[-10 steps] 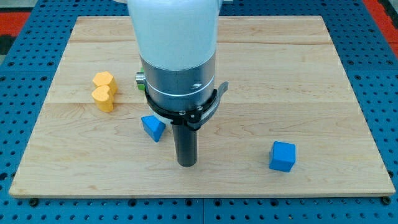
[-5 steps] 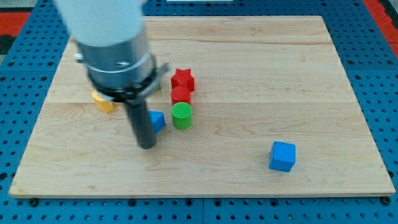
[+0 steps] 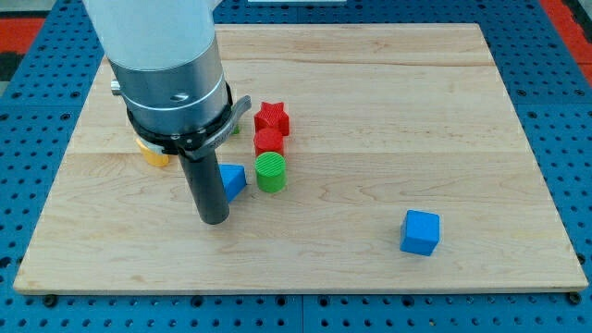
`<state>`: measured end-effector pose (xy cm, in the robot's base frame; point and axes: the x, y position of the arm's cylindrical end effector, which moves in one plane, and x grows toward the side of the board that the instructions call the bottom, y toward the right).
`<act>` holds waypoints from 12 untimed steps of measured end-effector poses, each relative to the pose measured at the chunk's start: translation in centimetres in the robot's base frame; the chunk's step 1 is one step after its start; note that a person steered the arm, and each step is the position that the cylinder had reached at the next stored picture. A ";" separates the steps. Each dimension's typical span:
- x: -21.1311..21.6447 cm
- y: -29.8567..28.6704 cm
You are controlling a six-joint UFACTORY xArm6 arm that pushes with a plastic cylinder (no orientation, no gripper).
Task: Nudge the blue triangle a bit left
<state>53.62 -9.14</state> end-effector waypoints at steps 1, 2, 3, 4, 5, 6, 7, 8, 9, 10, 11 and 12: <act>0.0 3.0; -0.5 4.3; -2.1 3.9; -2.4 2.3; -2.4 -0.4; -2.0 2.1; -0.3 9.1; -0.7 14.0; -4.1 19.3; -2.4 28.6; 2.6 28.6; 6.0 22.9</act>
<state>59.57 13.79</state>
